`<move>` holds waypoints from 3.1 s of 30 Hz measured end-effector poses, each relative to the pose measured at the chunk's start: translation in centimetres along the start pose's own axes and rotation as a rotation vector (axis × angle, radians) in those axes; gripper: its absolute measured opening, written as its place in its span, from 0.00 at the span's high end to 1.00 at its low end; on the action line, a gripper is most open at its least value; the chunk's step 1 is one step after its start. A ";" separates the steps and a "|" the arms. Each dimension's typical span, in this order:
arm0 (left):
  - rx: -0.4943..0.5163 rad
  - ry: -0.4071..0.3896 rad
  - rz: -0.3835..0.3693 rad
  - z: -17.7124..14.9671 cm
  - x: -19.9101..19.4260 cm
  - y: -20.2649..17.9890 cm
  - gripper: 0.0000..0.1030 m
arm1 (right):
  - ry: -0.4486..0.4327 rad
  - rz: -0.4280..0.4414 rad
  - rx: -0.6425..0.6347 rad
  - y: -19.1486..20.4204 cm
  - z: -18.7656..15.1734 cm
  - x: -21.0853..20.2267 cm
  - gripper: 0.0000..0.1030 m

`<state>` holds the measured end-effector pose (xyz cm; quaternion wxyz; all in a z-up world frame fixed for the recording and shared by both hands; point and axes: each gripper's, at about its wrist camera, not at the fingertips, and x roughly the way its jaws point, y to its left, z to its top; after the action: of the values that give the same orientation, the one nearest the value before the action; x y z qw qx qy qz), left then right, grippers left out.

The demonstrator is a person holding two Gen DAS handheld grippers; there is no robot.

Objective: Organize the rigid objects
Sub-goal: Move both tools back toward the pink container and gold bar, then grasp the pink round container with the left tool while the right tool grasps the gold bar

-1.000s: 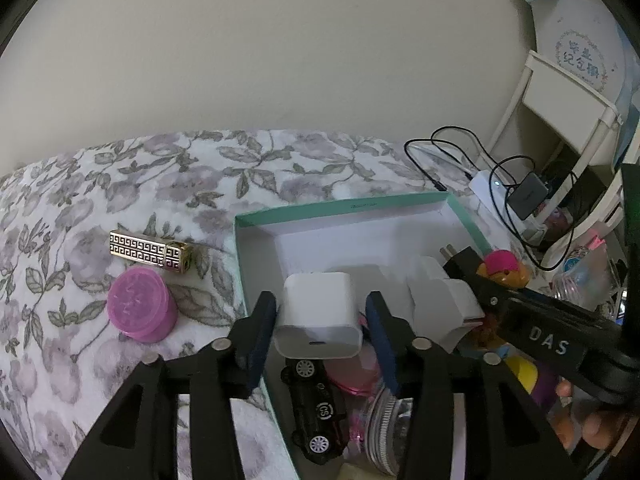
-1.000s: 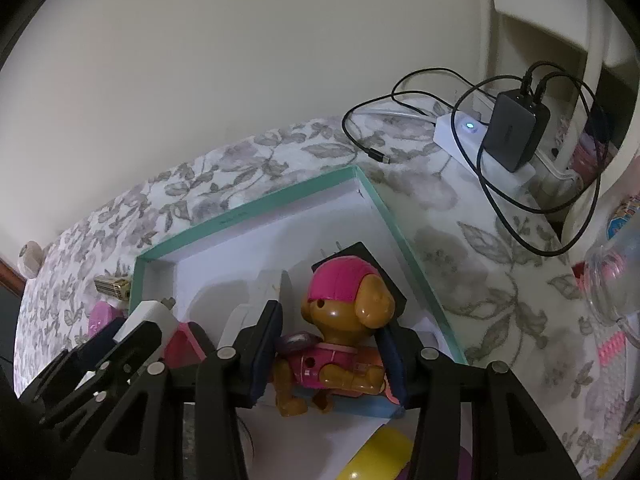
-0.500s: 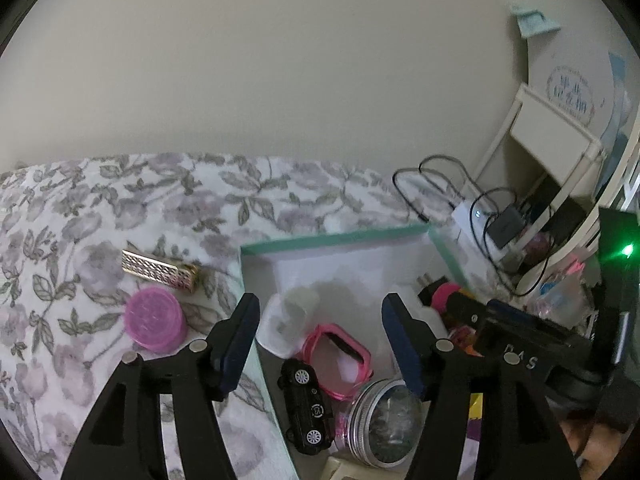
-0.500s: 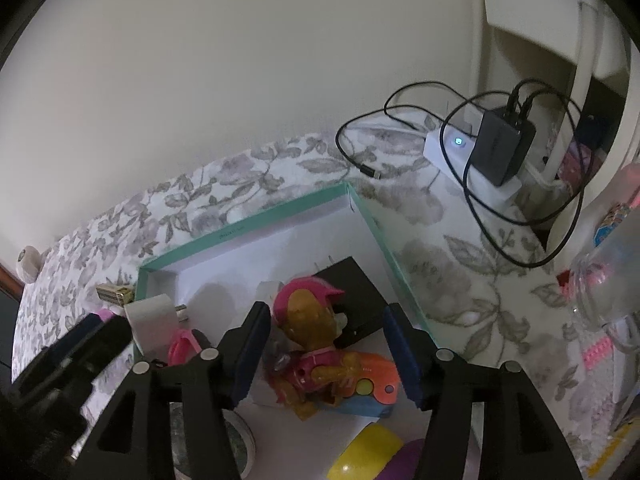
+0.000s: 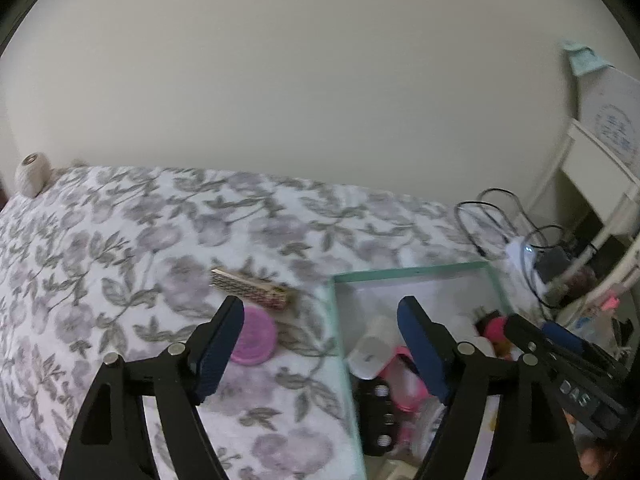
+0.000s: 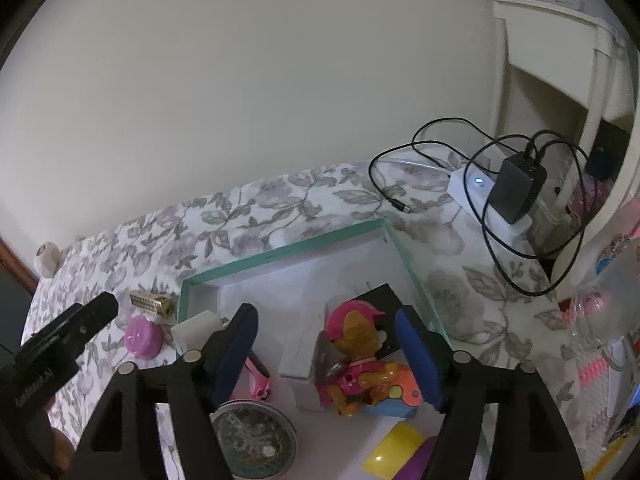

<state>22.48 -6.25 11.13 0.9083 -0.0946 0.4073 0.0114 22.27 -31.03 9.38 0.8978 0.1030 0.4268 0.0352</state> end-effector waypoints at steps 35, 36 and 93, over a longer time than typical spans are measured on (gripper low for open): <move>-0.199 0.044 0.106 0.4 1.6 9.5 0.02 | -0.006 0.019 -0.147 5.7 -1.2 1.0 0.00; -0.201 0.050 0.104 0.3 1.8 9.7 0.02 | -0.006 0.022 -0.151 6.1 -1.1 1.0 0.00; -0.053 0.072 0.055 -3.1 7.2 7.7 0.49 | 0.173 0.059 -0.266 15.7 0.1 9.2 0.00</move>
<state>24.25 0.40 2.59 0.8895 -0.1077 0.4419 0.0437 28.54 -14.31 5.85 0.8620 -0.0076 0.4909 0.1262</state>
